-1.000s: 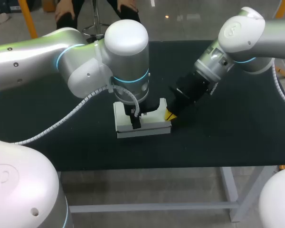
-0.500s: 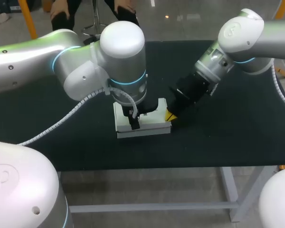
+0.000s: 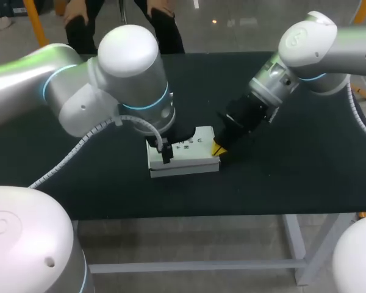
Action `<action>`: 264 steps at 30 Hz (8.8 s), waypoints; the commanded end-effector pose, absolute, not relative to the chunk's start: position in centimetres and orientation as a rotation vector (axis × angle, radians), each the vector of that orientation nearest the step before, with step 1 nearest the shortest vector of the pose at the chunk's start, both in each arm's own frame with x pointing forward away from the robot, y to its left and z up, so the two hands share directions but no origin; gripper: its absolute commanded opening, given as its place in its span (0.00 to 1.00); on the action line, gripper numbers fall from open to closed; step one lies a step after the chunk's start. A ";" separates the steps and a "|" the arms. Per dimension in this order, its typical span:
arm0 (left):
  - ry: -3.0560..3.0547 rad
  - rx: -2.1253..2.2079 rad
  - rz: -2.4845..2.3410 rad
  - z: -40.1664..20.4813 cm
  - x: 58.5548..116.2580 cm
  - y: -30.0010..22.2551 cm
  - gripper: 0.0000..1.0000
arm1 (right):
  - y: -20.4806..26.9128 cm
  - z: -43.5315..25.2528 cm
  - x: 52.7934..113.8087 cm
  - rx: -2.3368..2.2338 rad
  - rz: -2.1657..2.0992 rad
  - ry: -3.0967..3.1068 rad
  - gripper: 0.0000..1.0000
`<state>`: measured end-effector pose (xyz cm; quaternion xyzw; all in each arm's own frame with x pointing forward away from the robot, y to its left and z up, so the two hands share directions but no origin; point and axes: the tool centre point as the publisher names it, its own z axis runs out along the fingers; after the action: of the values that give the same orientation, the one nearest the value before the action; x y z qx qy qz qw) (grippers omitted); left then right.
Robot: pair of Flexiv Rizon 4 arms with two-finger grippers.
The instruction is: Assemble the packaging by folding the flat box into shape, placing the metal phone stand inside, and closing the box properly
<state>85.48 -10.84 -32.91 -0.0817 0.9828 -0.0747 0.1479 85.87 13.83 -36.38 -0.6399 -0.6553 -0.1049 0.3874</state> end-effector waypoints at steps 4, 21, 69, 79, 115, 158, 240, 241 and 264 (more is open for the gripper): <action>2.839 -0.277 -0.285 -33.4 85.5 -9.1 0.00 | 13.9 -36.6 86.1 -1.621 -0.258 -1.667 0.00; 2.894 -0.337 -0.307 -35.7 85.8 -8.2 0.00 | 13.9 -36.6 86.1 -1.625 -0.255 -1.667 0.00; 2.879 -0.301 -0.347 -35.8 85.3 -8.8 0.00 | 14.4 -36.4 85.8 -1.629 -0.270 -1.684 0.00; 2.923 -0.313 -0.348 -37.3 85.9 -8.9 0.00 | 14.0 -38.4 86.3 -1.635 -0.236 -1.635 0.00; 3.000 -1.002 -0.128 -27.2 80.2 -12.8 1.00 | 5.5 -26.0 87.8 -1.509 -1.177 -2.127 1.00; 2.427 -2.171 -0.252 -33.3 74.8 -17.8 1.00 | -5.5 -24.0 91.9 -1.162 -2.041 -2.646 1.00; 2.060 -2.246 -0.151 -39.8 95.0 -14.5 1.00 | -6.9 -25.1 93.4 -1.081 -2.035 -2.707 1.00; 2.057 -2.247 -0.151 -39.8 95.5 -14.4 1.00 | -6.9 -25.1 93.4 -1.081 -2.035 -2.707 1.00; 2.037 -2.283 -0.123 -40.0 107.6 -13.0 1.00 | -6.9 -25.1 93.4 -1.081 -2.035 -2.707 1.00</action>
<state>105.80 -12.69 -39.49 -0.7436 0.6631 -0.0625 0.0588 93.47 -6.87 -25.01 -0.2990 -0.7465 -0.5582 -0.2045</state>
